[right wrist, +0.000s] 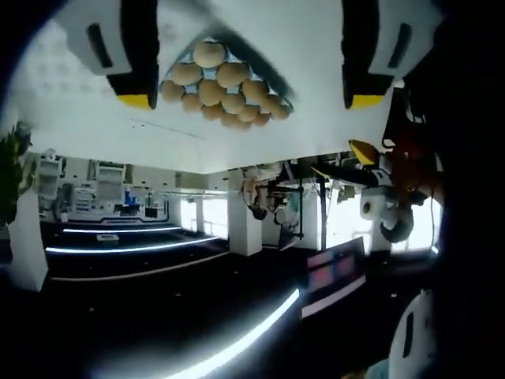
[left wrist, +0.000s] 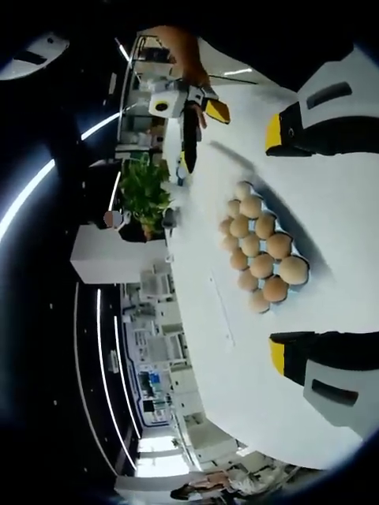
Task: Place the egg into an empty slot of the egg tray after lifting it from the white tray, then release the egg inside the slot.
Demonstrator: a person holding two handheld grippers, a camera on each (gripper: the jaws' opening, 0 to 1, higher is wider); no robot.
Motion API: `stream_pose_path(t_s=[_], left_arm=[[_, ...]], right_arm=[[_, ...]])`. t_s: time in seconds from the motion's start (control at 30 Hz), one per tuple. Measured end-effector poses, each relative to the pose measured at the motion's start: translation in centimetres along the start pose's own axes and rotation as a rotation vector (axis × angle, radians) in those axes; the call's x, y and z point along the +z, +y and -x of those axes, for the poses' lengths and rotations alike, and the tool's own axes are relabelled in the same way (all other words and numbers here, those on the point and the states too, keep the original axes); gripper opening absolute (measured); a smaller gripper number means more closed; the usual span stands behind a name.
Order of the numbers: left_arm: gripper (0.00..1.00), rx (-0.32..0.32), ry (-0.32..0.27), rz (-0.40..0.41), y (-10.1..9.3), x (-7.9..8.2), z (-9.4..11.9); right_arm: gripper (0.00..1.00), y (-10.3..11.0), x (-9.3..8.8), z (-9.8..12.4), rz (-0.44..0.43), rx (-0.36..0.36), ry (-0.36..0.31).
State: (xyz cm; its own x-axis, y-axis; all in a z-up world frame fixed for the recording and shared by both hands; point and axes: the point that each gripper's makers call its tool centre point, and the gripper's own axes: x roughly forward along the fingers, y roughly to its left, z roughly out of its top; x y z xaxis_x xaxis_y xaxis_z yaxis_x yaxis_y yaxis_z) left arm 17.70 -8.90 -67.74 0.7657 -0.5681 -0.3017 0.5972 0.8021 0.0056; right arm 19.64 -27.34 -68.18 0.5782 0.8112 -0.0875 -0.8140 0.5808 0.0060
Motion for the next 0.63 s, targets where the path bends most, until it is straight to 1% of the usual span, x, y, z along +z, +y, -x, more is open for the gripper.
stream_pose_path(t_s=[0.23, 0.33, 0.47, 0.63], left_arm=[[0.91, 0.002, 0.0, -0.001, -0.09, 0.04, -0.11], [0.9, 0.005, 0.02, -0.009, -0.04, -0.29, -0.3], [0.9, 0.006, 0.009, -0.01, -0.07, -0.01, -0.3], [0.89, 0.011, 0.008, -0.008, 0.0, 0.03, -0.33]], right_arm=[[0.99, 0.02, 0.13, -0.04, -0.001, 0.003, -0.003], [0.99, -0.03, 0.05, 0.08, -0.008, -0.003, -0.005], [0.99, -0.1, 0.14, 0.22, 0.0, -0.008, -0.006], [0.98, -0.18, 0.06, 0.2, -0.01, -0.003, -0.004]])
